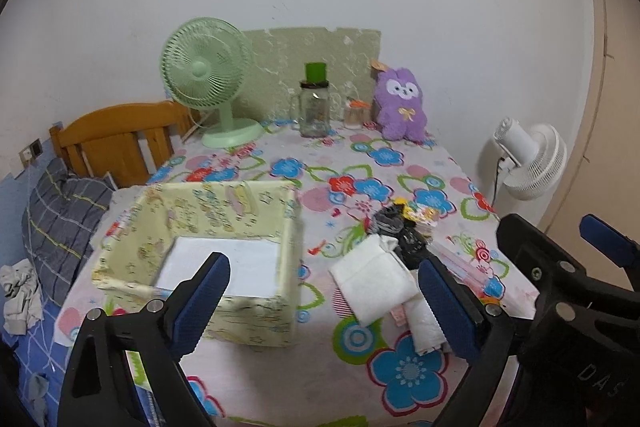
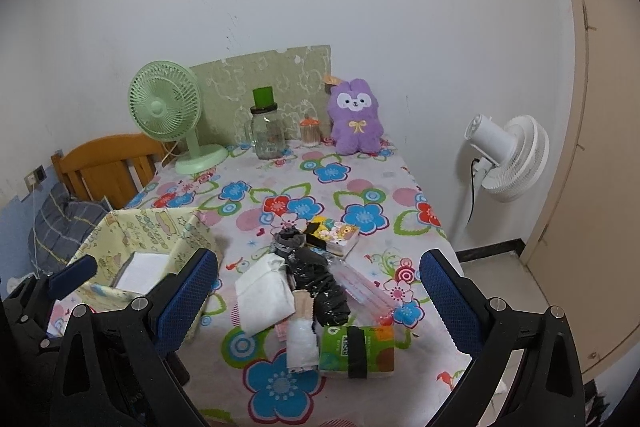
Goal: Organize soft objects
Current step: 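Move the left tool toward the white cloth while the right tool approaches the black bag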
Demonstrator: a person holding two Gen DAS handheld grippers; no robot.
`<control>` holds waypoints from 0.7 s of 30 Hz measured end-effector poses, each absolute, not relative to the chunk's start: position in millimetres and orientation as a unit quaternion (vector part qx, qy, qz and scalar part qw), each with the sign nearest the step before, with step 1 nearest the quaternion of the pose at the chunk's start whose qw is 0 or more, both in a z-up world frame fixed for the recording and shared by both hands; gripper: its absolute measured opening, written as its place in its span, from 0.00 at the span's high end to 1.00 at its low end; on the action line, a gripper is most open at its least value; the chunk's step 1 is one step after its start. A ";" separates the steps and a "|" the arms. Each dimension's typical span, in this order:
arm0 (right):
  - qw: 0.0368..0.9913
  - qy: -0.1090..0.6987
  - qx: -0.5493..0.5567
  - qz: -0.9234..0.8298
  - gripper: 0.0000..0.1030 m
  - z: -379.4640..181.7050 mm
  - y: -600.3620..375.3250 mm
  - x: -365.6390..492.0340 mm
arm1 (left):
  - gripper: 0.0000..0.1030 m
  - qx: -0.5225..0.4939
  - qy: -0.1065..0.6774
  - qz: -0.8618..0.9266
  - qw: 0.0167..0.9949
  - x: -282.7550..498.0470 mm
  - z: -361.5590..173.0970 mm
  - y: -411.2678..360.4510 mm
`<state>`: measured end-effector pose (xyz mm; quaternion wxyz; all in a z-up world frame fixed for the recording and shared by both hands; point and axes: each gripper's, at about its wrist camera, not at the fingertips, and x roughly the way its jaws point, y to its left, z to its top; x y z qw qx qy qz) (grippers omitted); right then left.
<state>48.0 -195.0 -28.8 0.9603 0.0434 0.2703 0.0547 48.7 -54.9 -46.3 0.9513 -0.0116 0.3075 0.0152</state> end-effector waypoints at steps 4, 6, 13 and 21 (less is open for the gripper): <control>0.957 0.281 0.049 0.056 0.01 -40.1 -202.3 57.7 | 0.07 -0.012 0.317 0.004 0.948 57.2 -57.1 -66.8; 0.955 0.286 0.050 0.056 0.01 -45.8 -206.0 62.3 | 0.07 -0.011 0.324 0.000 0.946 61.4 -62.1 -71.8; 0.948 0.307 0.054 0.059 0.04 -64.4 -215.0 77.0 | 0.07 -0.002 0.343 -0.007 0.939 77.2 -79.6 -88.0; 0.941 0.328 0.051 0.066 0.06 -85.4 -219.1 98.3 | 0.10 -0.006 0.363 -0.010 0.932 93.7 -98.5 -99.8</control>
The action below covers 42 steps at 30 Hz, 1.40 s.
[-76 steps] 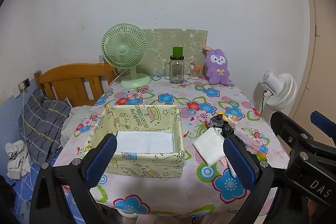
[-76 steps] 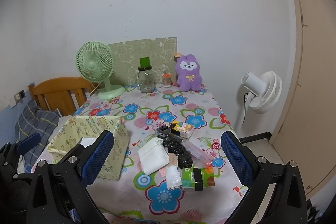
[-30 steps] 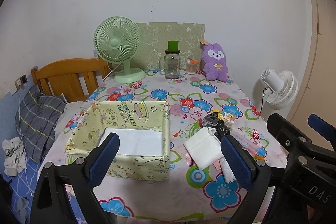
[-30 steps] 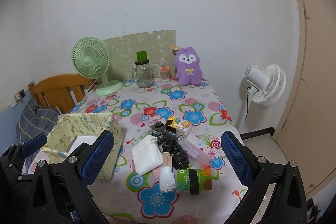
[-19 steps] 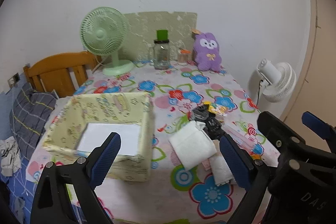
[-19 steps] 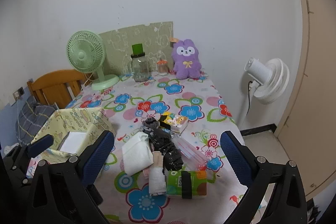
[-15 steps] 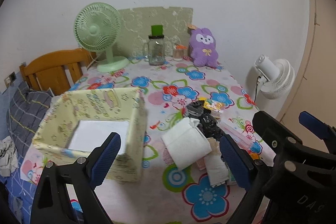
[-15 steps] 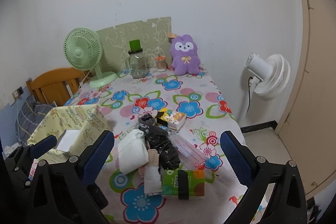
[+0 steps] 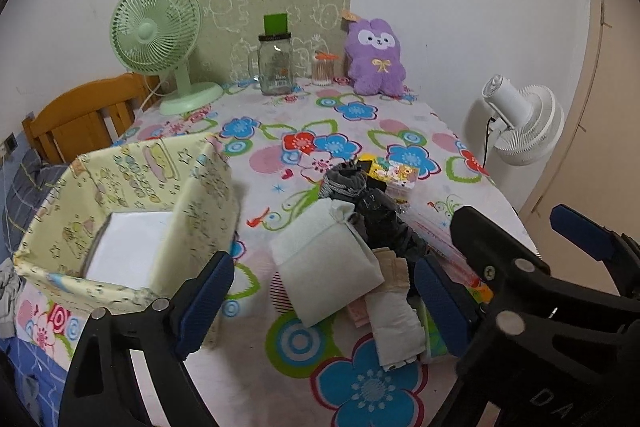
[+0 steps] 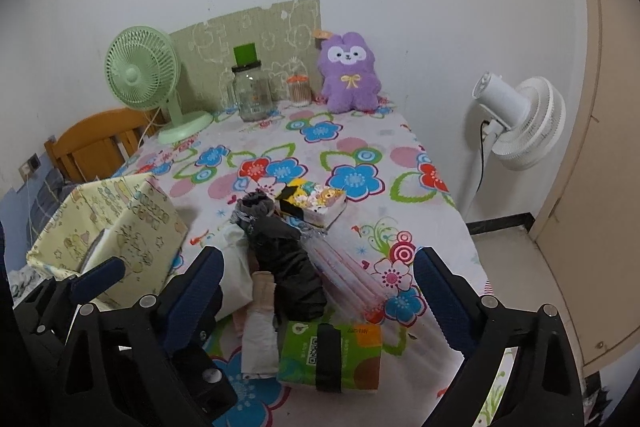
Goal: Organize soft objects
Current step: 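Move the left tool toward the white cloth while the right tool approaches the black bag, then close the left tool on the white cloth while the right tool grasps the black bag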
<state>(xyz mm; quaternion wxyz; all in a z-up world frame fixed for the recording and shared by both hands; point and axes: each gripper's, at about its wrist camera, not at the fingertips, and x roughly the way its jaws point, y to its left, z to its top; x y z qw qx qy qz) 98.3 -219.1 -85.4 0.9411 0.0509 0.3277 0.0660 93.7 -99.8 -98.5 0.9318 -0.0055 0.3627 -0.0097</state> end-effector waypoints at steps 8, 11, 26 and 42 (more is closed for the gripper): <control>0.933 0.350 0.043 0.078 0.08 -102.7 -216.9 121.2 | 0.17 -0.021 0.378 0.004 0.926 112.6 -115.8 -102.2; 0.929 0.357 0.046 0.085 0.08 -107.6 -214.8 129.4 | 0.18 -0.024 0.383 0.010 0.923 119.3 -120.6 -100.4; 0.911 0.395 0.020 0.114 0.17 -132.1 -193.2 169.2 | 0.28 -0.028 0.414 0.030 0.909 145.9 -143.3 -93.8; 0.891 0.428 0.022 0.147 0.55 -153.9 -183.9 182.5 | 0.49 -0.036 0.426 0.018 0.904 148.9 -154.2 -91.1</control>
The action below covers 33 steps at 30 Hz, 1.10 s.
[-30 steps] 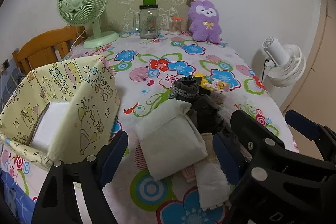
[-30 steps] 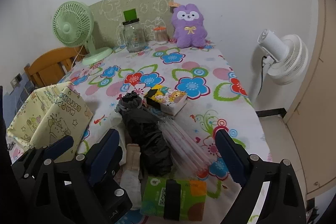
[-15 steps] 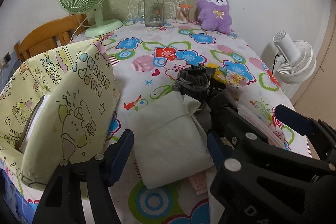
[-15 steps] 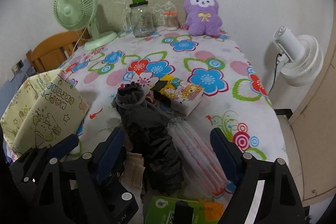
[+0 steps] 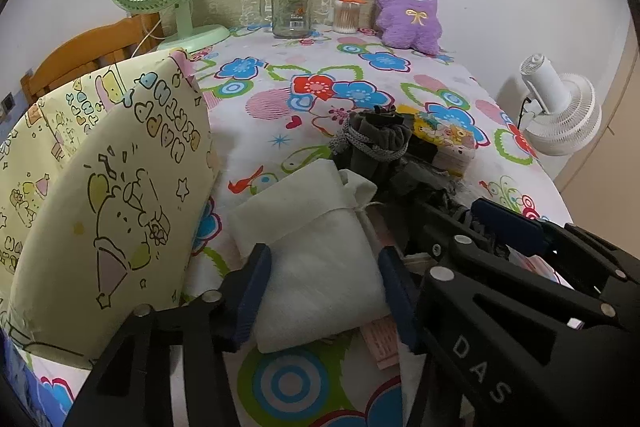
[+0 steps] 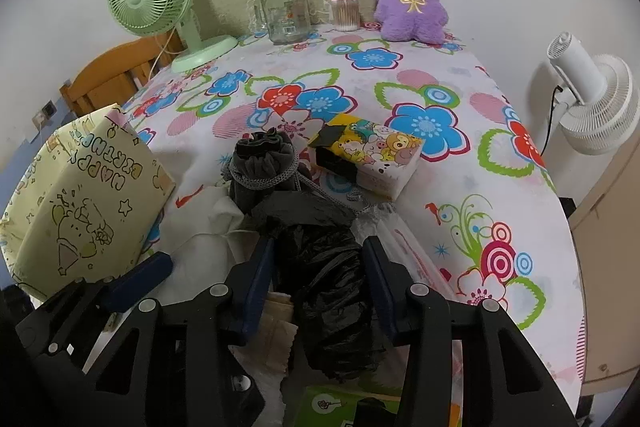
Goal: Organize soft objects
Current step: 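Close the left tool on the white cloth while the right tool grasps the black bag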
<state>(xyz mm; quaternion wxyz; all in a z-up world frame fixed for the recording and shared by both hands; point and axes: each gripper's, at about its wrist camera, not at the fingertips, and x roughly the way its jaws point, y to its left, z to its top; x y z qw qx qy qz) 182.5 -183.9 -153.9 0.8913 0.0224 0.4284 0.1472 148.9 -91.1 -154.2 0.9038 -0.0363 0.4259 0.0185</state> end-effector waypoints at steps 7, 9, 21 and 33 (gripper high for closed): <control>0.893 0.425 0.025 0.143 0.65 -153.8 -185.5 179.2 | 0.74 -0.030 0.423 0.005 0.906 145.1 -150.7 -94.5; 0.893 0.425 0.029 0.143 0.68 -152.3 -186.4 178.5 | 0.77 -0.029 0.424 0.003 0.905 144.5 -149.5 -95.3; 0.906 0.401 0.032 0.132 0.73 -131.9 -190.6 168.8 | 0.81 -0.019 0.409 0.003 0.912 137.4 -132.0 -98.5; 0.919 0.373 0.046 0.117 0.73 -97.6 -203.0 152.0 | 0.81 -0.012 0.388 -0.014 0.922 128.8 -100.3 -107.0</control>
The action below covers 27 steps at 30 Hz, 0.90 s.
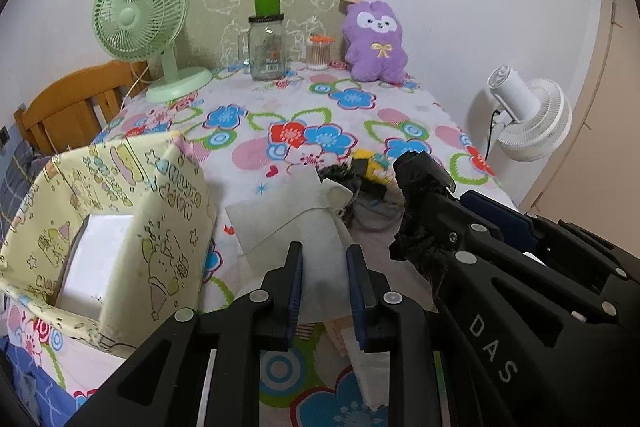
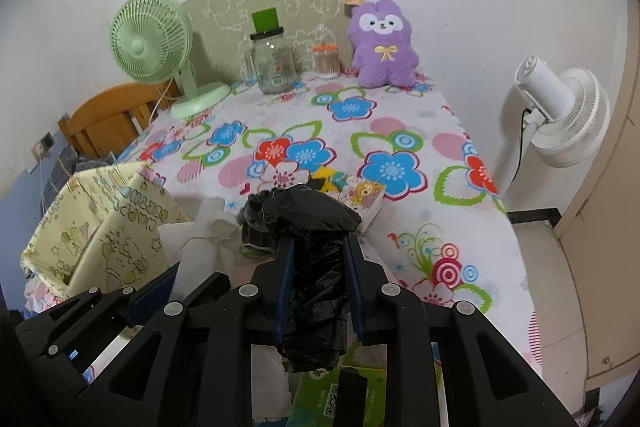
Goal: Organize soft objects
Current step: 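Close the left tool on the white cloth while the right tool grasps the black bag, then lift and carry the white cloth and black bag over the fabric box with both tools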
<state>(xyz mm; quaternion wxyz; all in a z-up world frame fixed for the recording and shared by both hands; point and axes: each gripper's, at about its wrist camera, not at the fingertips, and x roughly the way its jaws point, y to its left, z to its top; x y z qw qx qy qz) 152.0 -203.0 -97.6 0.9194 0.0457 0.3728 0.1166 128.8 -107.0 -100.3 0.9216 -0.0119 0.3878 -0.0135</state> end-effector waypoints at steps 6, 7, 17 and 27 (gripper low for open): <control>0.928 0.354 0.052 0.107 0.73 -75.9 -207.4 141.0 | 0.81 -0.007 0.372 -0.020 0.928 120.2 -81.5 -109.9; 0.929 0.351 0.052 0.107 0.74 -72.8 -207.9 138.8 | 0.81 -0.007 0.369 -0.020 0.929 119.4 -79.2 -110.2; 0.940 0.321 0.047 0.105 0.74 -39.9 -207.0 117.7 | 0.81 0.000 0.343 -0.029 0.939 102.4 -50.4 -106.4; 0.947 0.305 0.039 0.097 0.74 -19.3 -196.1 102.4 | 0.81 0.005 0.325 -0.038 0.945 90.5 -33.6 -95.1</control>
